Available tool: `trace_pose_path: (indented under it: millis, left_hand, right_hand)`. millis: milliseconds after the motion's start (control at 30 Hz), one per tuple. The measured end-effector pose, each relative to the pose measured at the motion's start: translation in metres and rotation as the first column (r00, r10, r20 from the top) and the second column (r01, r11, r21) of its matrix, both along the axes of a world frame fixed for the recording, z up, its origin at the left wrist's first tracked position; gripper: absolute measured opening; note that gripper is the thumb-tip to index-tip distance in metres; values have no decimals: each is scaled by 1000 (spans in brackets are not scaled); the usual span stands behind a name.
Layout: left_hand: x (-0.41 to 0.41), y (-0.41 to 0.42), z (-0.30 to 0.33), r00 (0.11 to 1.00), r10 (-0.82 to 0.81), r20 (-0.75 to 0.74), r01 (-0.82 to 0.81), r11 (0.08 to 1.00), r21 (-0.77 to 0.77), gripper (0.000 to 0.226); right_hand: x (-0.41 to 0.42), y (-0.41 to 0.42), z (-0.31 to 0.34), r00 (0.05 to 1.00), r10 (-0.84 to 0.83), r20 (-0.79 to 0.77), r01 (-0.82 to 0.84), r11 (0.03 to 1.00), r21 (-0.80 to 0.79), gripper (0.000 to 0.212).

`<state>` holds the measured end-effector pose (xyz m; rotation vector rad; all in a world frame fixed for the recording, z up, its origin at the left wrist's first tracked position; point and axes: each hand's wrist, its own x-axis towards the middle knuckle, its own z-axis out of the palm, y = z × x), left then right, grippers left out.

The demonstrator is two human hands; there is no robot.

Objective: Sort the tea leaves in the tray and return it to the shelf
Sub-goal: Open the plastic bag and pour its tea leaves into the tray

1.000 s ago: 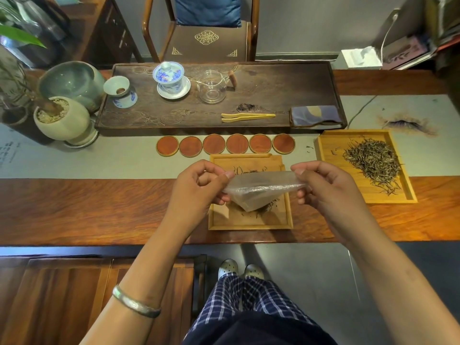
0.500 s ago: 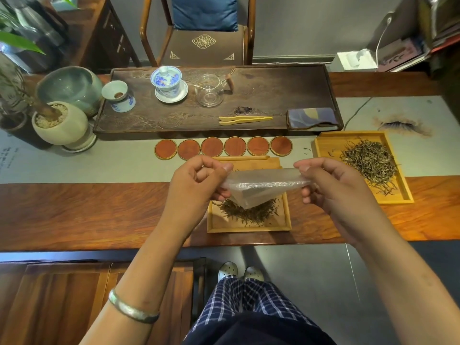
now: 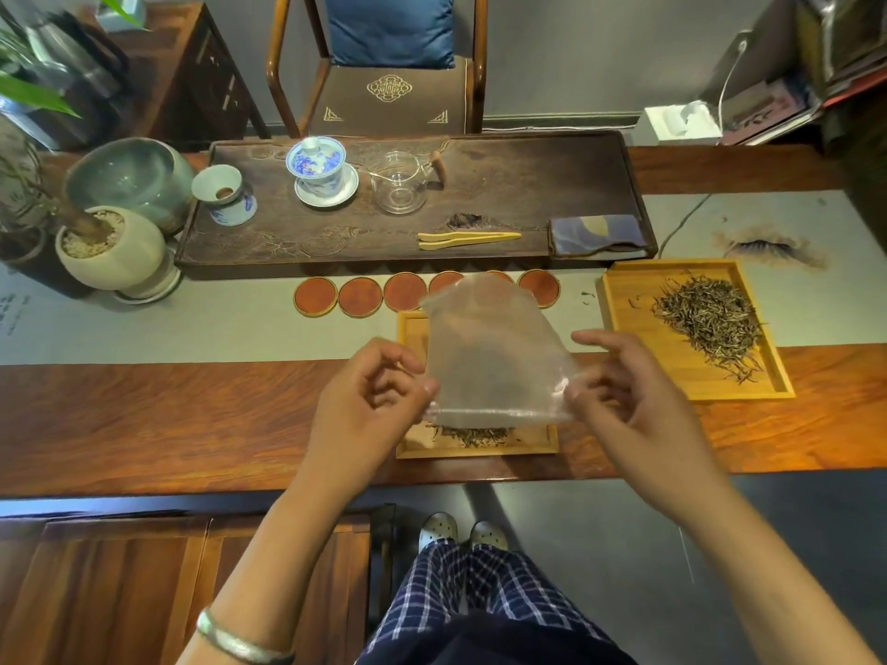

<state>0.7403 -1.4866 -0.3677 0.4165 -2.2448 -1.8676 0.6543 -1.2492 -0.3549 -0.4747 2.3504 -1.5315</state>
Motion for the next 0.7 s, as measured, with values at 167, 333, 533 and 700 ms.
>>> trace_pose_path:
  millis: [167, 333, 533, 700]
  left_hand:
    - [23, 0, -66, 971, 29, 238, -10, 997, -81, 31]
    - [29, -2, -113, 895, 7, 447, 70, 985, -156, 27]
    - [-15, -16, -114, 874, 63, 482, 59, 970, -235, 40]
    - [-42, -10, -114, 870, 30, 492, 136, 945, -298, 19]
  right_hand:
    - [21, -2, -71, 991, 6, 133, -16, 997, 73, 53]
    - [25, 0, -126, 979, -31, 204, -38, 945, 326, 42]
    - [-19, -18, -131, 972, -167, 163, 108, 941, 321, 11]
    - [-39, -49, -127, 895, -143, 424, 17, 958, 286, 23]
